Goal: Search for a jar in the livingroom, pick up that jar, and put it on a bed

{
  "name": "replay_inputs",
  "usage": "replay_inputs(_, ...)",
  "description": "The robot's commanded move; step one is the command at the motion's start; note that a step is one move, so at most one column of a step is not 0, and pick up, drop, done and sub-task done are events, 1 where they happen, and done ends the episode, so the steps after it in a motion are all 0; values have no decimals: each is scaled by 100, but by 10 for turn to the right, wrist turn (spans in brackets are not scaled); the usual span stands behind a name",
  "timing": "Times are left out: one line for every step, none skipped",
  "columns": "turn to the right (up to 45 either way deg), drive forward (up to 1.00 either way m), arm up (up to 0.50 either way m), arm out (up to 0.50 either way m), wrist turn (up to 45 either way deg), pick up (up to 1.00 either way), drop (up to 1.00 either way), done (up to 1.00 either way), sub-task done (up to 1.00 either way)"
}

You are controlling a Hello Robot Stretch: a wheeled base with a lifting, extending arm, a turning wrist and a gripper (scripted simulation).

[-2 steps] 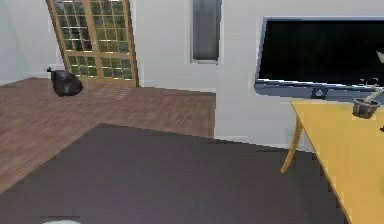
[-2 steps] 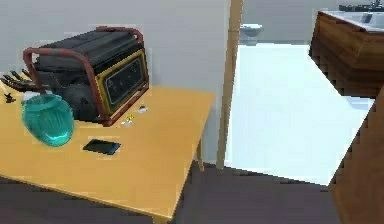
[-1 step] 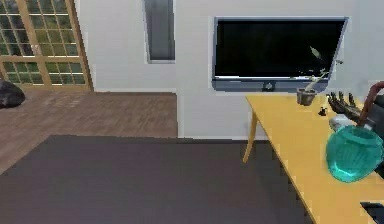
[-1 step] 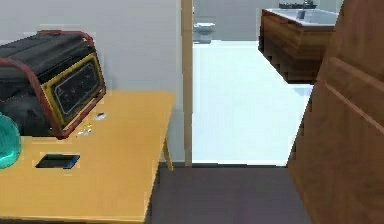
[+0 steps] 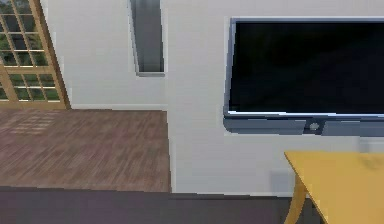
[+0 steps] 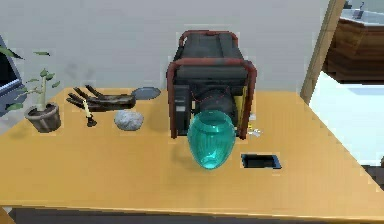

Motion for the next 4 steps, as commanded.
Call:
replay_inputs(0,0,50,0,0,0,0,0,0)
replay_inputs(0,0,38,0,0,0,0,0,0)
replay_inputs(0,0,0,28,0,0,0,0,0)
replay_inputs(0,0,0,0,450,0,0,0,0)
